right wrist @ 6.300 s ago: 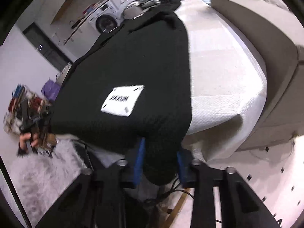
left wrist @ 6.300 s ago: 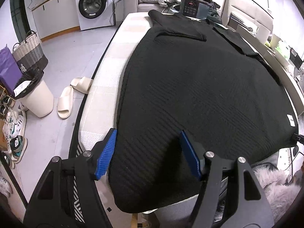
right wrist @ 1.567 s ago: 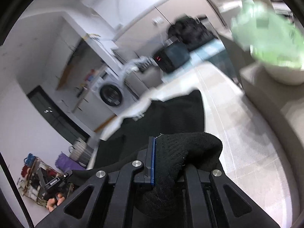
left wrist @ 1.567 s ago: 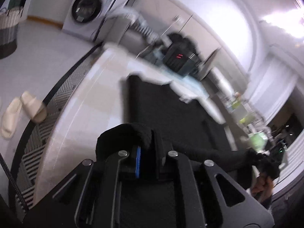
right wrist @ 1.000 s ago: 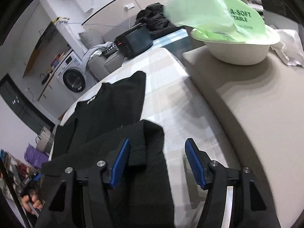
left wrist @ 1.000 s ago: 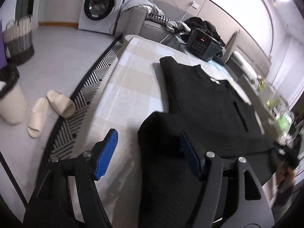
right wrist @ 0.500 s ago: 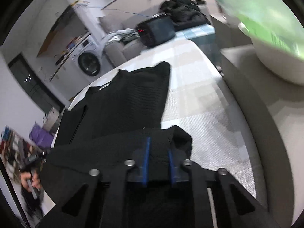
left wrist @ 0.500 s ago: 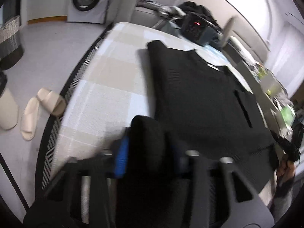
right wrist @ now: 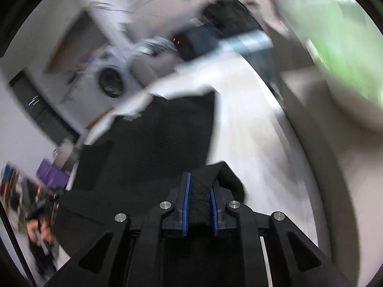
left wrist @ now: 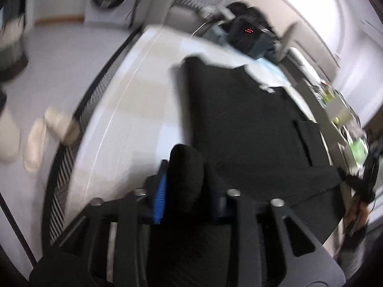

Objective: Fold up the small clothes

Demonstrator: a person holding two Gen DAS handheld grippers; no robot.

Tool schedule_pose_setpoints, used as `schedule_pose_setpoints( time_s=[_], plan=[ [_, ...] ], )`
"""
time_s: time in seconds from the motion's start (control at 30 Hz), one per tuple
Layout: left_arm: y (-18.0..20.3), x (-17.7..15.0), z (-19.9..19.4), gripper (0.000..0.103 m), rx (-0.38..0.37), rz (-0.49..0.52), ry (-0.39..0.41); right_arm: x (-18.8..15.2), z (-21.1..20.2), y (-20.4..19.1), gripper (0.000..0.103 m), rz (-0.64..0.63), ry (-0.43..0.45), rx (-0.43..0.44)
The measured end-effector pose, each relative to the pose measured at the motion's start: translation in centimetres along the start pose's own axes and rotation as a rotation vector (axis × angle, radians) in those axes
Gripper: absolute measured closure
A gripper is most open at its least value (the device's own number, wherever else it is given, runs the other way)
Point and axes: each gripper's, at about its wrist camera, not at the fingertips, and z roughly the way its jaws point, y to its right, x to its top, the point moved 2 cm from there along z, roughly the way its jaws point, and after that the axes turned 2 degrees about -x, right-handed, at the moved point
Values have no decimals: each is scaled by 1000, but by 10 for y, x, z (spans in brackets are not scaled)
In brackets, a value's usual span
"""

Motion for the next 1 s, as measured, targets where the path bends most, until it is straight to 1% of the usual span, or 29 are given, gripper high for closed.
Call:
schedule_pose_setpoints(
  time_s=[0.03,0.07,0.1,0.13,0.2,0.27,0.33,0.4,0.43,0.5,0.53,0.57,0.6,0.63,0.67,0.7,0.73,0.77,0.83,0.9,0.93,0.97,1.0],
  plan=[
    [-4,-2,-3,63,3,-17,7,-4,0,6,78,37,-20,-1],
    [-7,-4,-9,59,6,-21,25,-7,-3,10,69,50,-14,-8],
    [-7,-6,-14,57,9,-17,41,-11,-12,10,61,45,18,-26],
    [-6,-9,-22,57,27,-8,58,-14,-18,9,58,34,38,-44],
    [-2,-17,-37,56,70,13,85,-26,-35,0,57,-10,81,-124],
    [6,-24,-51,56,93,39,116,-42,-50,-15,57,-50,119,-220],
    [25,-36,-66,51,90,89,138,-62,-55,-39,57,-143,102,-222],
    [47,-51,-79,39,81,144,165,-80,-54,-63,44,-232,75,-223],
    [56,-58,-82,36,64,167,173,-91,-52,-78,42,-274,60,-207],
    [78,-76,-84,27,16,233,152,-109,-45,-102,41,-360,27,-171],
    [89,-82,-83,25,2,263,145,-117,-41,-112,41,-389,18,-154],
    [105,-92,-80,20,-21,307,141,-126,-34,-124,40,-402,15,-125],
    [120,-102,-75,17,-45,345,137,-133,-27,-133,37,-396,1,-86],
    [133,-113,-69,16,-59,375,119,-139,-19,-140,36,-398,-25,-59],
    [142,-121,-64,10,-68,399,94,-146,-9,-151,36,-420,-55,-49],
    [152,-130,-56,4,-81,421,57,-153,-3,-159,36,-437,-56,-66],
    [157,-136,-51,2,-92,422,43,-158,1,-166,34,-448,-49,-85],
    [160,-143,-44,1,-106,417,13,-164,4,-173,28,-480,-45,-101],
    [160,-150,-34,1,-84,388,-35,-171,3,-176,27,-535,-52,-116],
    [155,-153,-30,2,-51,372,-42,-173,-5,-166,27,-533,-47,-139],
    [154,-155,-33,2,-36,372,-28,-170,-11,-153,26,-510,-40,-170],
    [154,-156,-35,2,-27,371,-29,-167,-16,-137,25,-480,-32,-226],
    [154,-157,-35,2,-17,367,-29,-166,-20,-124,21,-457,-21,-267]
  ],
)
